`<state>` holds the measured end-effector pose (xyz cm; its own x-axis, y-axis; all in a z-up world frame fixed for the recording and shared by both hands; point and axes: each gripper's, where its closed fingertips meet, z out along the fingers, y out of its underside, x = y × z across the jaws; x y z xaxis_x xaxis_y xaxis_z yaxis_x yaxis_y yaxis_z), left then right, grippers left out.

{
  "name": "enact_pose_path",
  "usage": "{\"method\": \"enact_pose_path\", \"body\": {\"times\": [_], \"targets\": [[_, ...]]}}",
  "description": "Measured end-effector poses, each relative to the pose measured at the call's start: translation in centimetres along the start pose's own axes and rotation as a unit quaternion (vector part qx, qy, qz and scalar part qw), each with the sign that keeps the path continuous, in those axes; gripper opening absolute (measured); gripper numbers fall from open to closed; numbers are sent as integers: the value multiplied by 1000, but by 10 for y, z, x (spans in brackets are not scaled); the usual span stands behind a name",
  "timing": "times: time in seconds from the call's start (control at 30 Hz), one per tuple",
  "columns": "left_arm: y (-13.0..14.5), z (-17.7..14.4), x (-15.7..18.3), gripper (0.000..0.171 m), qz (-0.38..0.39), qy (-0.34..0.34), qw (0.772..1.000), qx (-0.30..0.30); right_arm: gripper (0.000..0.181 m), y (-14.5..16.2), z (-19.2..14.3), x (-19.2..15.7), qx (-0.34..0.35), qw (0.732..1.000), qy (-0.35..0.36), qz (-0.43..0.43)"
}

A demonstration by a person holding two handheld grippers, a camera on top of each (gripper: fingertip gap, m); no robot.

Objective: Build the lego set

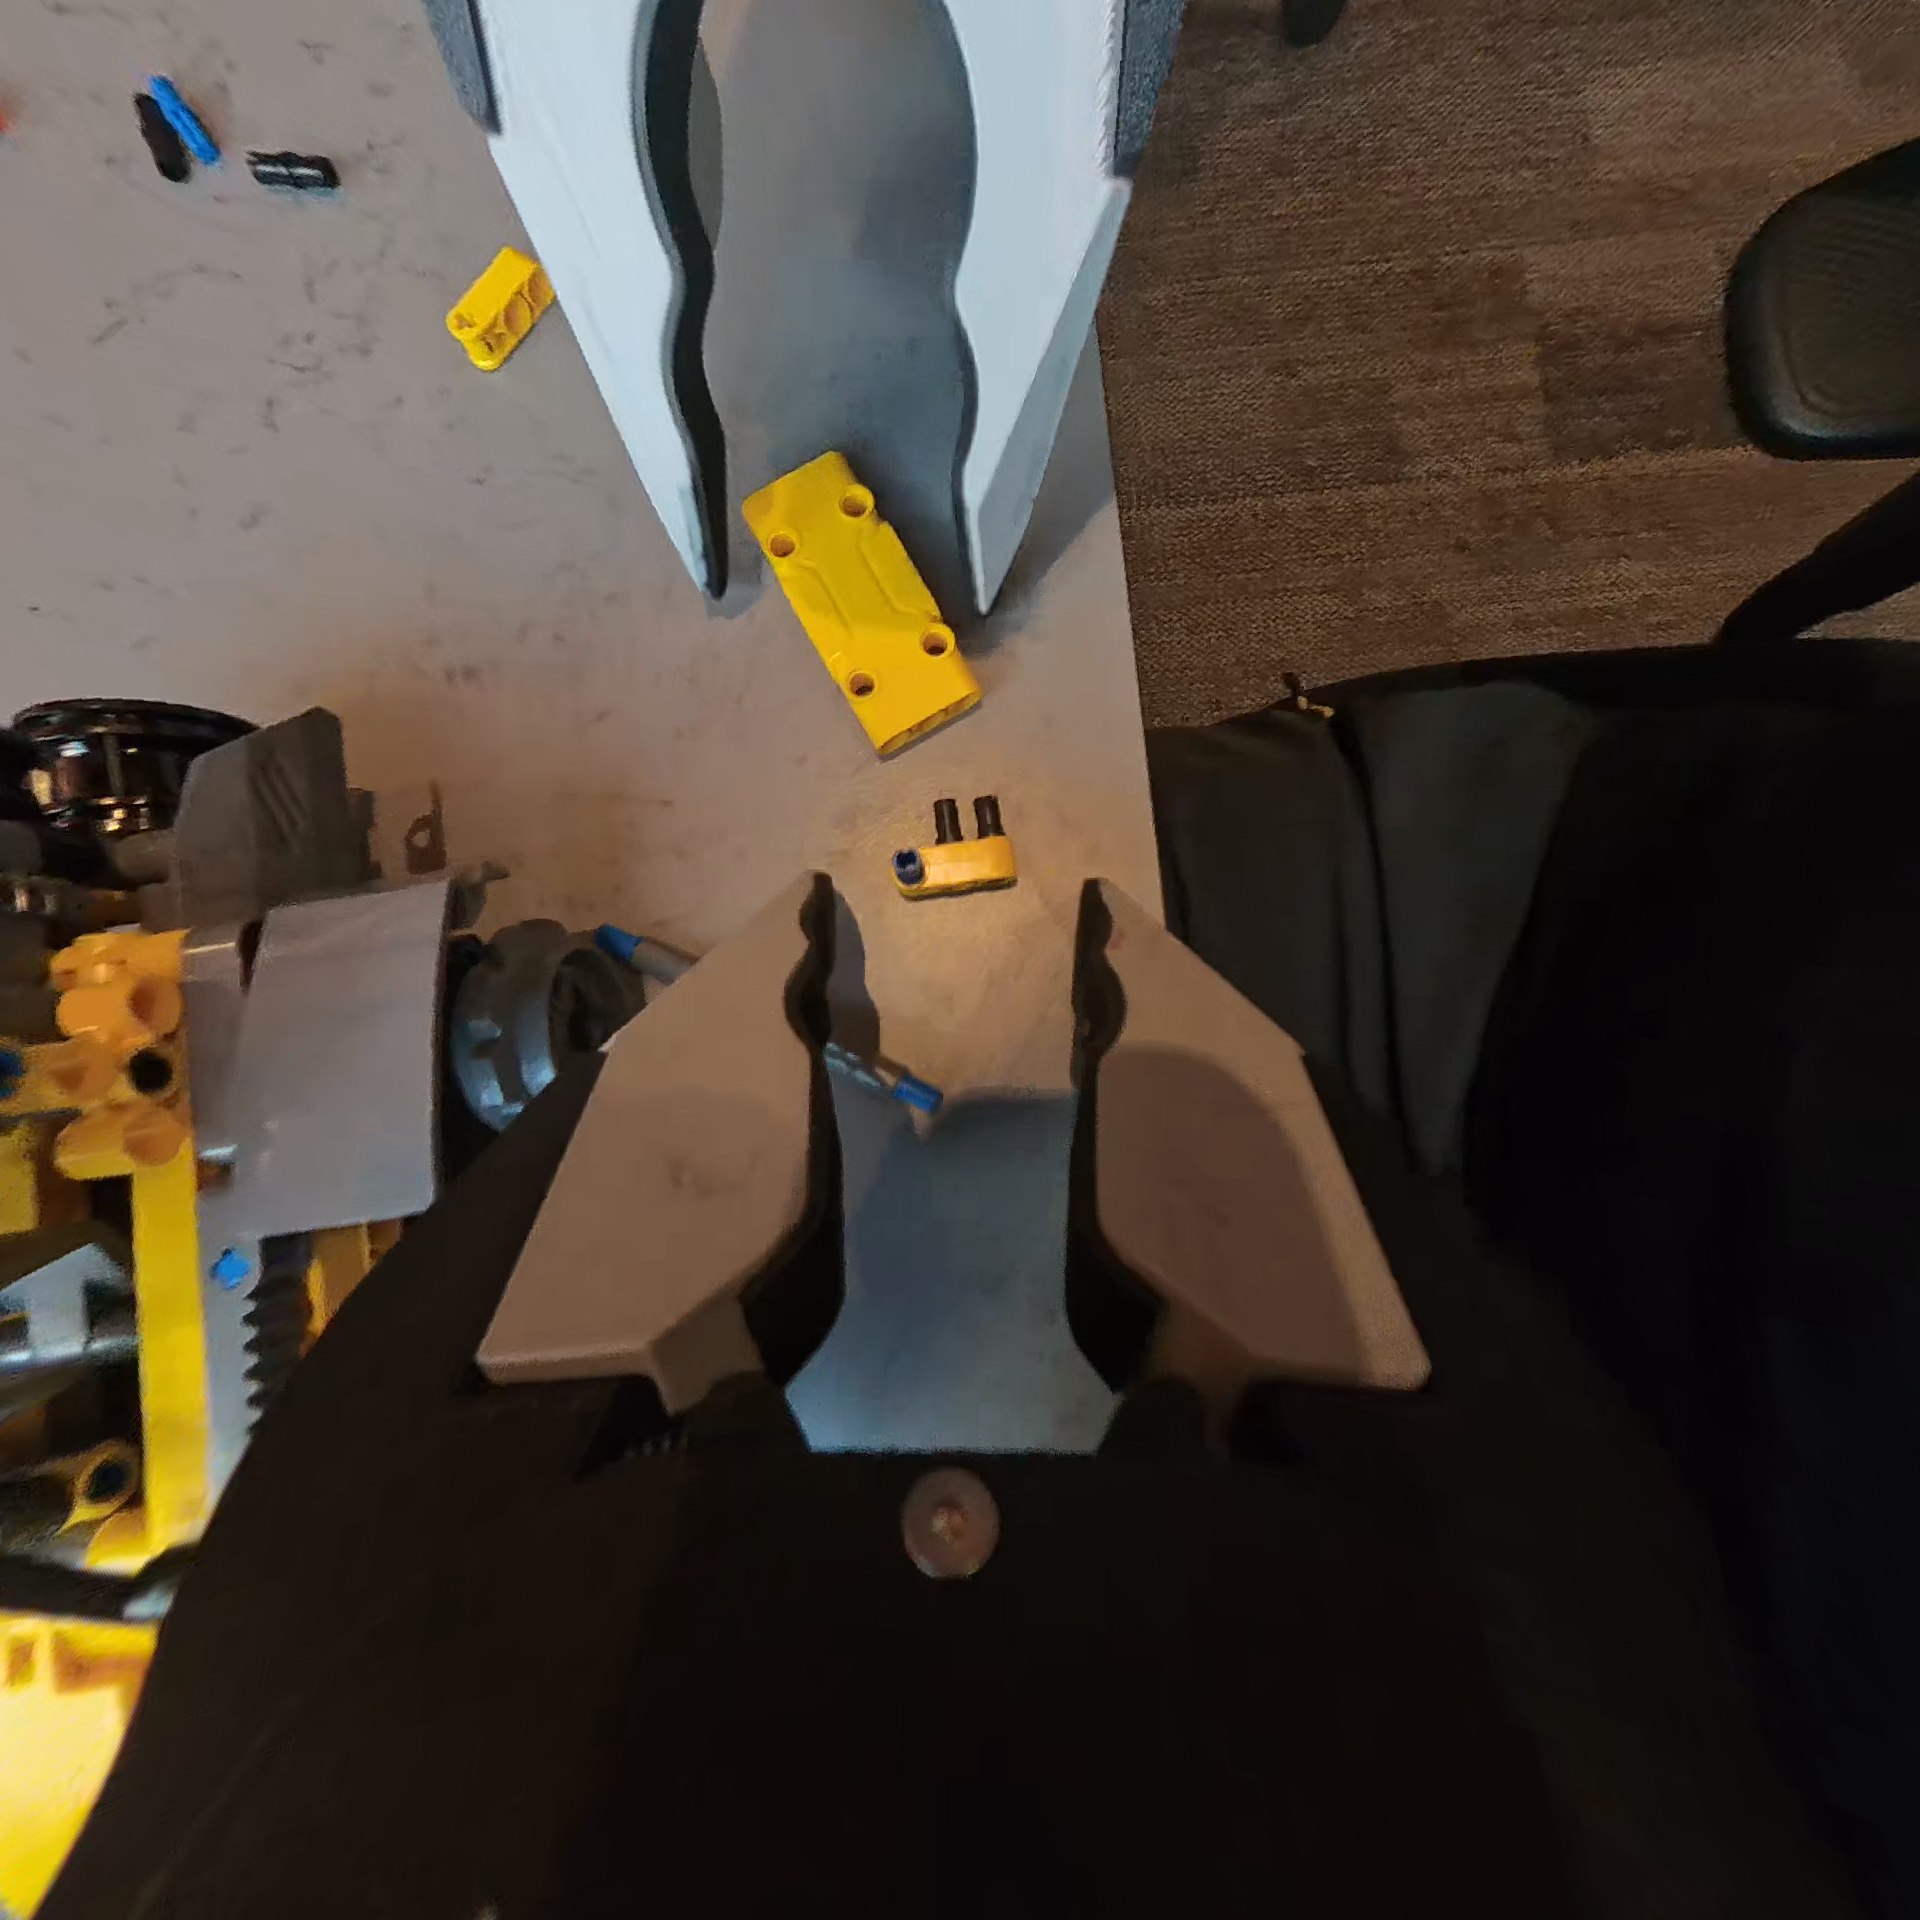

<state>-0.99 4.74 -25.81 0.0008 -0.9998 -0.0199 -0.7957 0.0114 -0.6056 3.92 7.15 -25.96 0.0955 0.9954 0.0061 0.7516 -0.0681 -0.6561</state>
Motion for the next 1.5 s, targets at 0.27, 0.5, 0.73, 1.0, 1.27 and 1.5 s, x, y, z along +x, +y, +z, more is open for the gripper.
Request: {"method": "enact_pose_path", "body": {"times": [0.27, 0.5, 0.73, 1.0, 1.27, 1.5], "targets": [[-9, 11, 5, 22, -18, 4, 1000, 23, 34, -4, 7, -7, 22, 999, -21, 11], [-11, 12, 4, 21, -20, 0, 998, 52, 37, -3, 5, -7, 30, 999, 8, 21], [-10, 11, 4, 21, -10, -15, 997, 72, 51, 2, -1, -4, 47, 997, 14, 58], [-8, 9, 3, 28, -18, -21, 997, 71, 56, -2, 6, -3, 37, 998, 13, 48], [-7, 9, 4, 28, -38, -10, 997, 74, 42, -7, 9, -11, 40, 999, -4, 23], [-6, 9, 1, 21, -43, -21, 997, 53, 32, -7, 9, -12, 42, 999, -10, 26]]}}
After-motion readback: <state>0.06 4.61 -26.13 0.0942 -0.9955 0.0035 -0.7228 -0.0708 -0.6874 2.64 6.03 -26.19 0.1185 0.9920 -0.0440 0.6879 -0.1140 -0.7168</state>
